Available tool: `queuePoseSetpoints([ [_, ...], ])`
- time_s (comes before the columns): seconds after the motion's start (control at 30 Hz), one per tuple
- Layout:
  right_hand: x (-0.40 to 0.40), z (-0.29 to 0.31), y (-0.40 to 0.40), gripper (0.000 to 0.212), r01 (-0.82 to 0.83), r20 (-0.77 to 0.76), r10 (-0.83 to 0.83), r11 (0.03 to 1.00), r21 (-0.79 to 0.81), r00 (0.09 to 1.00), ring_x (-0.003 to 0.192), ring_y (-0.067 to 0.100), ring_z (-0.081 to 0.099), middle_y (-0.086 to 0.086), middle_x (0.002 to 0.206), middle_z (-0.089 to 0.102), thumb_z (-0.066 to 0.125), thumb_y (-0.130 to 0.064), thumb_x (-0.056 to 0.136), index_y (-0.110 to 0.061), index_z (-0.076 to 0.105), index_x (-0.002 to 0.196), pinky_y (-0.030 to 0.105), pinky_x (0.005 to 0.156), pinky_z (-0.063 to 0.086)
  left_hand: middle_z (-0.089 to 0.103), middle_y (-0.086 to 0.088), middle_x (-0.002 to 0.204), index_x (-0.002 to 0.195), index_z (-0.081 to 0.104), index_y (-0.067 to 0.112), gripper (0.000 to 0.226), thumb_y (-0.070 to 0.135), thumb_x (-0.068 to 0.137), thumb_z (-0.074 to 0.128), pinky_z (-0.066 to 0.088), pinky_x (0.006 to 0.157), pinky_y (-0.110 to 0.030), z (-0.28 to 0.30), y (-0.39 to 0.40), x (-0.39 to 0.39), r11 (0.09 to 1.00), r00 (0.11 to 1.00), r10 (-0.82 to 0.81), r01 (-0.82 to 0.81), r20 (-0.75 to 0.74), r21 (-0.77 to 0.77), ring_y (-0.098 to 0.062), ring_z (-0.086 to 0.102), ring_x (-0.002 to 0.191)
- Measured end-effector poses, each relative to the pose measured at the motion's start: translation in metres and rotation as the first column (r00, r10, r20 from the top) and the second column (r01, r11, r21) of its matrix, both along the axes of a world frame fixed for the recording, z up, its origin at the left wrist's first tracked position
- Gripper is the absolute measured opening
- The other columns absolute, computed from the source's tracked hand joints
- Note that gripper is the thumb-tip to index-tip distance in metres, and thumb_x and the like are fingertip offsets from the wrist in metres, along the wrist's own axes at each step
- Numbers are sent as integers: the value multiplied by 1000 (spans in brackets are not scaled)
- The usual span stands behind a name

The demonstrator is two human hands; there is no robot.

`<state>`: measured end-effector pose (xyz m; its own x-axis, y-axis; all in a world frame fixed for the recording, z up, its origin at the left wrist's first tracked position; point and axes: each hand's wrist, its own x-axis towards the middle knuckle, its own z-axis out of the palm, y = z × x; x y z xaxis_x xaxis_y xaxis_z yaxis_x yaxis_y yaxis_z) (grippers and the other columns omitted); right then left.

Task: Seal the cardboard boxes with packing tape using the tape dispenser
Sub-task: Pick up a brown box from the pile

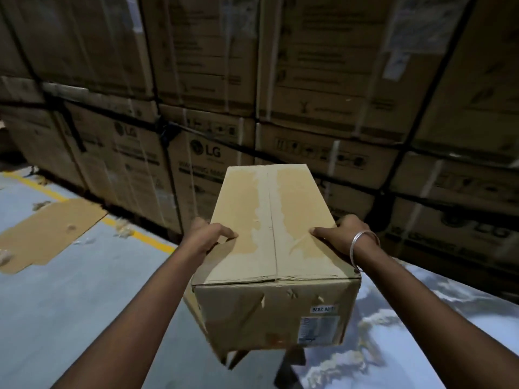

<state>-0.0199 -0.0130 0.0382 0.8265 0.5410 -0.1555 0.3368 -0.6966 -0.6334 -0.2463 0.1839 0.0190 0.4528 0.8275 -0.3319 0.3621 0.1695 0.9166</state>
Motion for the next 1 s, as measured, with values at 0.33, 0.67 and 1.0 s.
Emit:
queuePoseSetpoints([
  [0.33, 98, -23, -270, 67, 268, 83, -269, 963, 25, 960, 59, 24, 51, 7, 60, 54, 76, -72, 71, -8, 55, 63, 31, 52, 31, 72, -12, 92, 95, 59, 10, 47, 5, 59, 89, 60, 77, -48, -23, -216, 174, 979, 980, -200, 199, 14, 51, -36, 71, 81],
  [0.67, 133, -71, -430, 67, 429, 82, -422, 897, -104, 903, 60, 18, 52, 3, 63, 55, 76, -76, 67, -12, 54, 69, 28, 46, 31, 74, -8, 91, 93, 63, 16, 63, 19, 38, 93, 60, 81, -51, -68, -354, 261, 938, 937, -343, 345, -69, 24, -33, 72, 84],
  [1.0, 134, -122, -462, 72, 480, 17, -482, 869, -119, 876, 79, 19, 60, 1, 84, 66, 77, -79, 62, -15, 62, 91, 34, 69, 54, 66, 0, 95, 109, 57, 17, 50, 12, 70, 88, 47, 70, -31, -98, -390, 261, 857, 874, -463, 484, -149, 178, -22, 62, 86],
])
